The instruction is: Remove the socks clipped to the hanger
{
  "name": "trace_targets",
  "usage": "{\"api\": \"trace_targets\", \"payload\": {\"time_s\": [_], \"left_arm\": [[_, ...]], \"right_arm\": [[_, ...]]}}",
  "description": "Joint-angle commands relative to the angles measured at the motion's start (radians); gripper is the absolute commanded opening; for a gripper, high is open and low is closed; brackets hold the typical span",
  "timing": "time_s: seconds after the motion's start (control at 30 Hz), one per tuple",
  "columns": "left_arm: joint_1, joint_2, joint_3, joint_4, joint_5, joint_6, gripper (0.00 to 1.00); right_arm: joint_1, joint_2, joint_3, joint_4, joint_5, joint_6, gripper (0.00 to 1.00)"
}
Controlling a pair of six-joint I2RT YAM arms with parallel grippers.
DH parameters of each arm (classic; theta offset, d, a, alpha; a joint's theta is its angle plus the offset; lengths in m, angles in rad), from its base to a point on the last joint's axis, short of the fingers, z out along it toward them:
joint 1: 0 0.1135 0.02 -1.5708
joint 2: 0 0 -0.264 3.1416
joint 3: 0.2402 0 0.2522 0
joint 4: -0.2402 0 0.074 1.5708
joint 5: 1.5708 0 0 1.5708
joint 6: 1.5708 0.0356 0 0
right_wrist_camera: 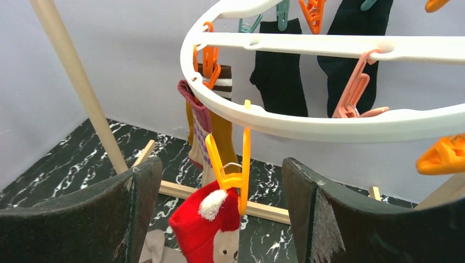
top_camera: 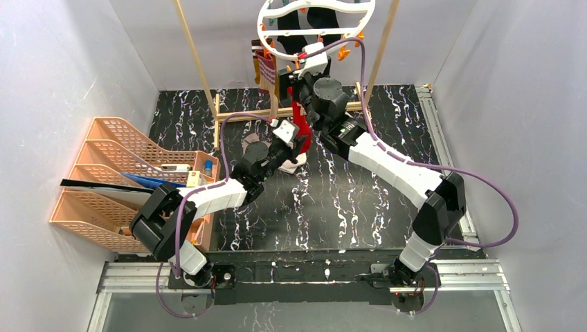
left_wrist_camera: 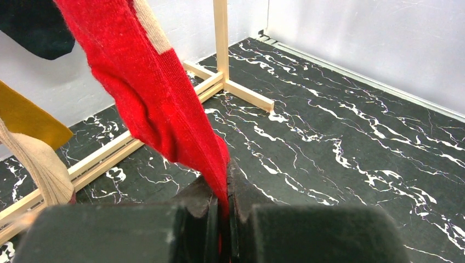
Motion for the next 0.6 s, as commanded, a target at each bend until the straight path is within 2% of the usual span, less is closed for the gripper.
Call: {"api": "trace_targets", "payload": {"time_s": [0.0,0.37,0.57], "left_arm": [[-0.011,-0.013,0.012,-0.024,0.018,0.013,0.0],[-0.011,-0.017,0.014,-0.032,0.026,0.017,0.0],[-0.011,-0.015,0.016,-0.035,0.029,0.013,0.0]], "right_arm": [[-0.003,0.03,0.068,0.068,0.04,-0.084,0.88],[-0.085,0.042,0.079,0.027,-0.014,-0.052,0.89],[-0.17,0.036,0.071,0.007,-0.157,0.062,0.89]]}}
